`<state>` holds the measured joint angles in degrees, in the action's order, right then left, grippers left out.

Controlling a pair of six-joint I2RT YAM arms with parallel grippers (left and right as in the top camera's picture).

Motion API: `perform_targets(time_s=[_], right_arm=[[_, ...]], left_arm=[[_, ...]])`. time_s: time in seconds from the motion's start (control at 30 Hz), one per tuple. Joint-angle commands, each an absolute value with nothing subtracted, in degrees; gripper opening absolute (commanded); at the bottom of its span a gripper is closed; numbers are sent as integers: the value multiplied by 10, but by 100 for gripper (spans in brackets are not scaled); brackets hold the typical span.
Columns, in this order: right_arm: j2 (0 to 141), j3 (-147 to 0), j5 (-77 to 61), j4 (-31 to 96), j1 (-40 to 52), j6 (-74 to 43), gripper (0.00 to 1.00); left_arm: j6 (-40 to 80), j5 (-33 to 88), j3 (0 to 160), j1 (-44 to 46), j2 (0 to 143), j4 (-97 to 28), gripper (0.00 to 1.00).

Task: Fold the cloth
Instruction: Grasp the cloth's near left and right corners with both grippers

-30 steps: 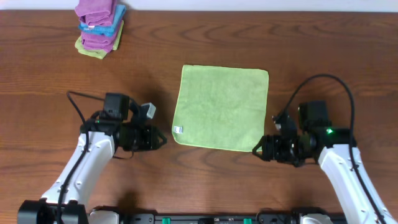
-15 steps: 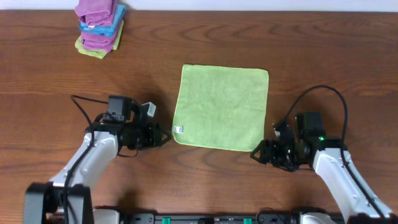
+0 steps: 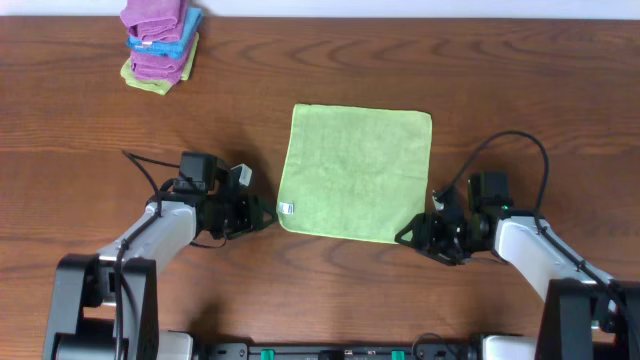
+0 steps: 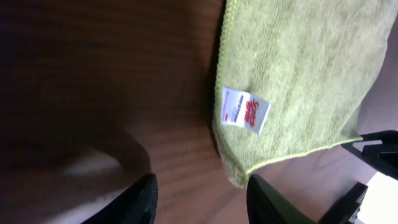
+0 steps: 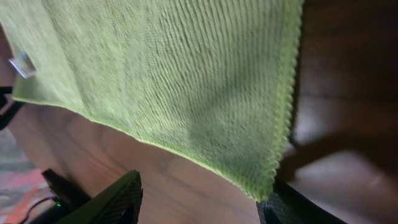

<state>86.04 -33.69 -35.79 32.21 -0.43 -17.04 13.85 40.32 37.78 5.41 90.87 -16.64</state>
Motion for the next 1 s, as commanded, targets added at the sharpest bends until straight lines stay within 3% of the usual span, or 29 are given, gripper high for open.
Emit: perform_targets(time_s=[0.0,0.47,0.97], right_arm=[[882,-328,-305,310,-8,-189,60],[882,-328,-222,309,-18,-270,57],[882,-328,-245,317,-59,-283,52]], left_arm=[[159,416,375,53,926,-154,48],[196,466,375,55,956,-122,47],[219,444,375,88,956,-120,43]])
